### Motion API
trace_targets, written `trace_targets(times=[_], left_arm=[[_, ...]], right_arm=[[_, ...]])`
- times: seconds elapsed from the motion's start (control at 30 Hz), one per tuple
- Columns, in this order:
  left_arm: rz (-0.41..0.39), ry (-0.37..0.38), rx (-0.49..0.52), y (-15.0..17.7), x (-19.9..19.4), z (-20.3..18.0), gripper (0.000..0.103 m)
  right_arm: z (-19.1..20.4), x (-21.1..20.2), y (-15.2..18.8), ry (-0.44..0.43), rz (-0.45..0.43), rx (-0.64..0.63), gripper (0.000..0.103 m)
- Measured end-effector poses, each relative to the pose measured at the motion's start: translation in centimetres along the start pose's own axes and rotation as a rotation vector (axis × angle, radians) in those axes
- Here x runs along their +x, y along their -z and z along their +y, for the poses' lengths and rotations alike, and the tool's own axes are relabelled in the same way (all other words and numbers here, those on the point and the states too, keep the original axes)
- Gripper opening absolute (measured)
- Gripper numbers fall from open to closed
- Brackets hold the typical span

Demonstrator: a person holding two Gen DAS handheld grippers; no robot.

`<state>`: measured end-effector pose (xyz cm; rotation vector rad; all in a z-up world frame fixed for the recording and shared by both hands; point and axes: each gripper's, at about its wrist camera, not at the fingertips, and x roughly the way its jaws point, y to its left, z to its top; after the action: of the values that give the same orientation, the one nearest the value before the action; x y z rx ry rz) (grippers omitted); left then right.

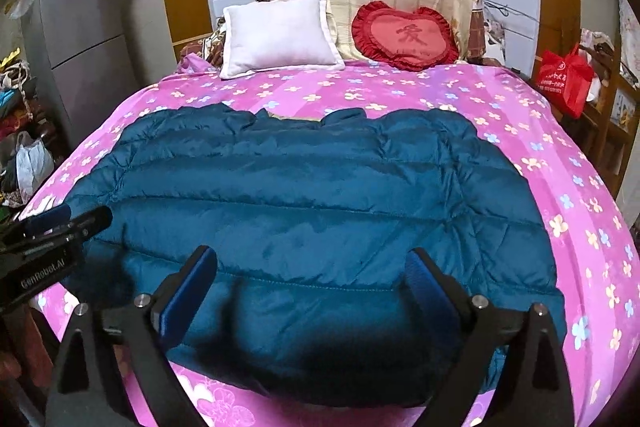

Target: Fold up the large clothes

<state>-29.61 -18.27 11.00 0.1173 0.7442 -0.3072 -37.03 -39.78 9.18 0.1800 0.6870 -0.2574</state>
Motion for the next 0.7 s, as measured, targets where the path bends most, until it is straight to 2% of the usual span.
trace_targets(times=[0.7], left_arm=[[0.014, -0.009, 0.013, 0.4, 0.9, -1.1, 0.052]], right_arm=[[-0.5, 0.4, 0.4, 0.012, 0.005, 0.041, 0.099]])
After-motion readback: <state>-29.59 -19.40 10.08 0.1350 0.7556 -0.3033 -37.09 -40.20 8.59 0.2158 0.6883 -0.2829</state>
